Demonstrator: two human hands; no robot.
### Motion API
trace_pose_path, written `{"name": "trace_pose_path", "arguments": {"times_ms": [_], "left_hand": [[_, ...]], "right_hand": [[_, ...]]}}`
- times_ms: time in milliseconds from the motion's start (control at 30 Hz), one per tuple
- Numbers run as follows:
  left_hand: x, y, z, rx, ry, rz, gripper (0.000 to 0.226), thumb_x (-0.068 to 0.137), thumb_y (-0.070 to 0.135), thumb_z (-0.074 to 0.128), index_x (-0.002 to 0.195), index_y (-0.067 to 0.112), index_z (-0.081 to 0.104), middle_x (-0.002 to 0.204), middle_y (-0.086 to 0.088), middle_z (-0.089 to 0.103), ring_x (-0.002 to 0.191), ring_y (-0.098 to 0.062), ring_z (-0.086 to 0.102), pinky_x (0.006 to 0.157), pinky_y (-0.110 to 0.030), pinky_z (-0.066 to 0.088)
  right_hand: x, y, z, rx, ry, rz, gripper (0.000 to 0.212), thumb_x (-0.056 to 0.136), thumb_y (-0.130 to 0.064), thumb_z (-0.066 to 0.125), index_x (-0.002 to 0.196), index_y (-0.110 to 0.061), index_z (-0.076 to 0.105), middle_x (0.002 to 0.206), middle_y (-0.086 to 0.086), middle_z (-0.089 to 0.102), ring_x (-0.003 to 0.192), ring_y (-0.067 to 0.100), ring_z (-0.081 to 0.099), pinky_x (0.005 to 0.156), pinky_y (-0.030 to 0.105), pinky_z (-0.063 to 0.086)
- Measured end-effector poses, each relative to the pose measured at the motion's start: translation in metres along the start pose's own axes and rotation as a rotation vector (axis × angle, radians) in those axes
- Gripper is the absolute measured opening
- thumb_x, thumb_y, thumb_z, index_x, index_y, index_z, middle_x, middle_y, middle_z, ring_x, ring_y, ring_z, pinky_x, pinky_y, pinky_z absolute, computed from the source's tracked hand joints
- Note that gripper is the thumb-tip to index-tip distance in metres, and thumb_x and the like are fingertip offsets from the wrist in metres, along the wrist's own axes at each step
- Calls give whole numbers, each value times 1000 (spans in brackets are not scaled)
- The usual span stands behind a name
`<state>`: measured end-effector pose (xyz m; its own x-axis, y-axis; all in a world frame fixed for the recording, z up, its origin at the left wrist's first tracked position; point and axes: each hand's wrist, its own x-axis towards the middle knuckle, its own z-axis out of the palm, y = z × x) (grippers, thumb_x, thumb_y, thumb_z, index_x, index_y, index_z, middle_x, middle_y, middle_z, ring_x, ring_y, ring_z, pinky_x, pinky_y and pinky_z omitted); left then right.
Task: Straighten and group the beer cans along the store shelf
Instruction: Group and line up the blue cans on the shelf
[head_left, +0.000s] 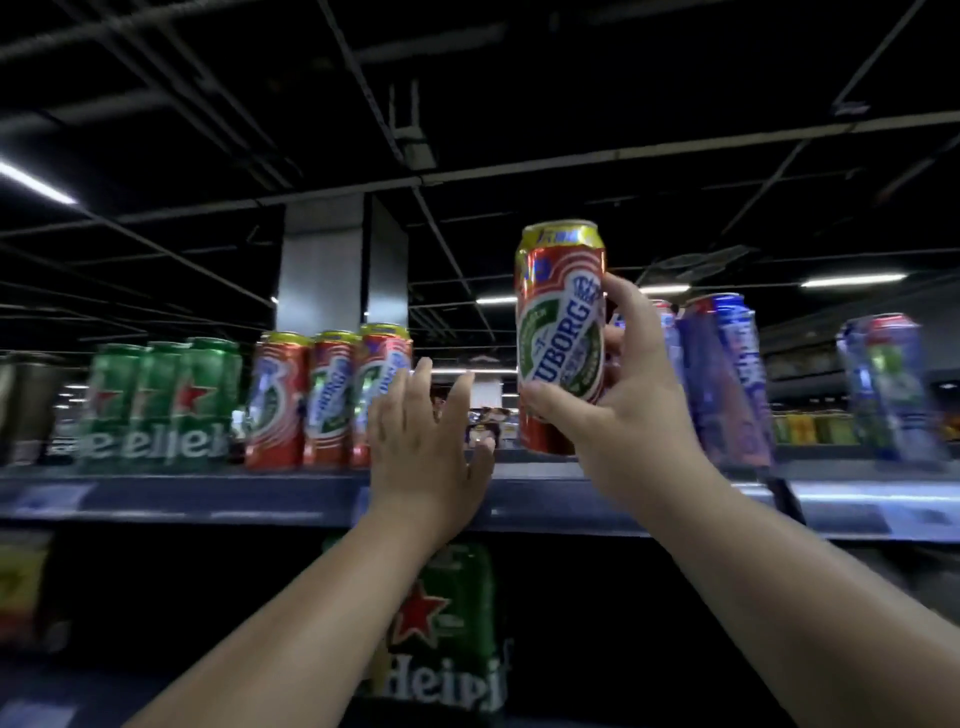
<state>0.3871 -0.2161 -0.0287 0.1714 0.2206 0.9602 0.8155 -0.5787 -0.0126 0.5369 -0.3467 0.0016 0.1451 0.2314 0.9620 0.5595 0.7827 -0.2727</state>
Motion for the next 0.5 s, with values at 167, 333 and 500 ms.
{"name": "trace_pose_path", "arguments": {"times_ms": [167, 333, 500], "left_hand": [[-5, -79, -8, 49, 2, -68, 69, 91, 59, 38, 151, 32, 16, 161, -12, 8, 147, -30, -1, 117, -54, 6], [-4, -128, -7, -9, 6, -101, 64, 93, 61, 29, 149, 29, 25, 159, -13, 18, 146, -31, 9, 116, -55, 13], [7, -155, 3, -19, -23, -129, 63, 94, 57, 35, 149, 30, 23, 158, -10, 24, 146, -27, 7, 117, -55, 7]], "right_hand": [[9, 18, 68, -6, 46, 136, 94, 78, -16, 86, 139, -52, 24, 120, -21, 49, 107, 6, 60, 79, 29, 59], [20, 28, 119, -51, 33, 263, 94, 80, -12, 85, 142, -49, 24, 129, -9, 52, 116, 14, 57, 95, 46, 56], [19, 39, 153, -329, 3, 293, 94, 82, -24, 83, 145, -51, 18, 135, -6, 52, 114, 19, 58, 87, 49, 56]]}}
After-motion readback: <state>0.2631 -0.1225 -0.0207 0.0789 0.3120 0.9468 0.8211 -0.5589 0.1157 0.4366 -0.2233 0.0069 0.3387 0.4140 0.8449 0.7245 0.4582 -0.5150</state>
